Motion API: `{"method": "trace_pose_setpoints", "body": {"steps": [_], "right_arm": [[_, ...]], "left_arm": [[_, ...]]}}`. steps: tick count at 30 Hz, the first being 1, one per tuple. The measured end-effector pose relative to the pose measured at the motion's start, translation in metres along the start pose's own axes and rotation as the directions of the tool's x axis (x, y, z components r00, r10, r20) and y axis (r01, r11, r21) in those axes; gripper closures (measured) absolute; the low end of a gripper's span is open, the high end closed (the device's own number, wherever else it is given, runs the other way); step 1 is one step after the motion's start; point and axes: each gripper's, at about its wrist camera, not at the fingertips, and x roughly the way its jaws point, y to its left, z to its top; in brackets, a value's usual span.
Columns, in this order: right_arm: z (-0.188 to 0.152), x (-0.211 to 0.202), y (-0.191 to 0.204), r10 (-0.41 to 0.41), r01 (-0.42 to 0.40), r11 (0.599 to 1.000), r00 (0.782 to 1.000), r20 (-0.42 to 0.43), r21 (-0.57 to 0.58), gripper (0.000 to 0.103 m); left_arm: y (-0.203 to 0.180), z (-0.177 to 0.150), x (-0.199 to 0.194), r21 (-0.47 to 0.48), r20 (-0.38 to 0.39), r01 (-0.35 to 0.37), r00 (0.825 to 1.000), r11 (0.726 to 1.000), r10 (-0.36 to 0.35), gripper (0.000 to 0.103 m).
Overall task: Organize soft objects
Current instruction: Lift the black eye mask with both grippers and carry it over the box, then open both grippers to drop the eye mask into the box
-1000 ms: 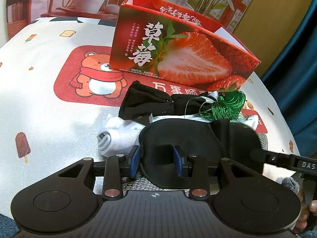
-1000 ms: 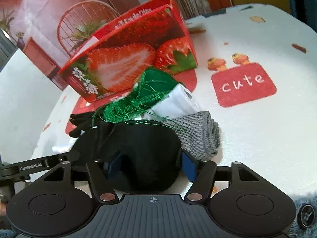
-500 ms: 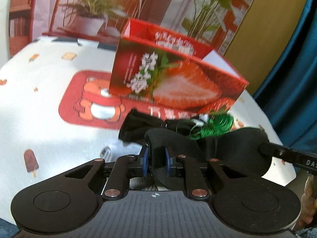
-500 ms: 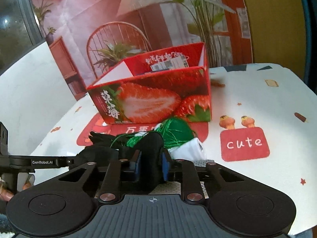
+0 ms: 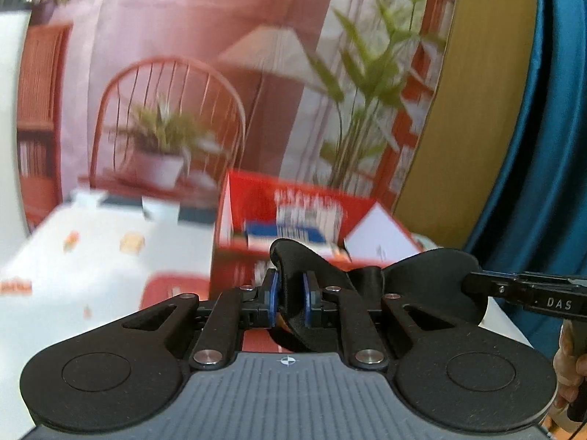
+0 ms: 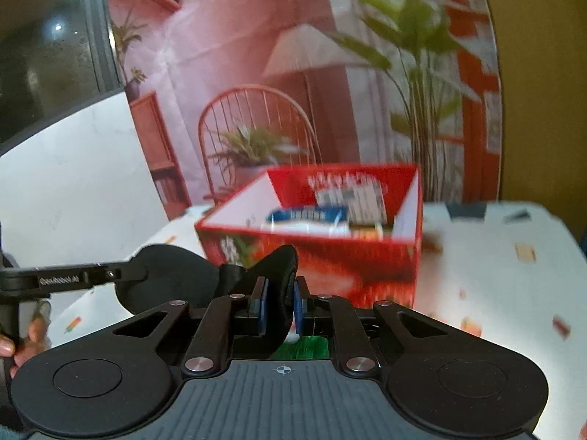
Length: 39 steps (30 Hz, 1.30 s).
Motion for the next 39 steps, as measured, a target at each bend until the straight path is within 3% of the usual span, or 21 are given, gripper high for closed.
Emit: {"method": "trace_pose_setpoints", "body": {"steps": [8,14,21,26,36,39], "right_arm": [[0.062,0.053,-0.007,-0.031,0.036,0.995,0.998,0.057,-0.097,0.09],[0.086,0.109,-0.025,-0.071,0.075,0.992,0.996,0.045,-0.097,0.09],[0.071,0.163,-0.058,-0.108,0.108,0.994,0.99,-0.087,-0.011,0.09],[0.055,0.185,-0.071,-0.106,0.117,0.992,0.977,-0.187,0.048,0.09],[0.041,0.202,-0.081,-0.128,0.156,0.984,0.955,-0.267,0.085,0.091],[0.042,0.2,-0.08,-0.132,0.16,0.983,0.954,-0.268,0.085,0.089]], "left_arm": [[-0.022,0.059,0.057,0.097,0.069,-0.07,0.996,0.993,0.063,0.089],[-0.019,0.077,0.113,0.08,-0.032,-0.059,0.998,0.995,0.062,0.089],[-0.013,0.066,0.176,0.07,-0.22,-0.067,0.972,0.995,0.081,0.089],[-0.015,0.048,0.196,0.129,-0.309,-0.055,0.946,0.99,0.093,0.089],[-0.007,0.041,0.211,0.131,-0.362,-0.077,0.924,0.988,0.12,0.088],[-0.006,0.044,0.209,0.117,-0.359,-0.037,0.93,0.992,0.077,0.083]]}}
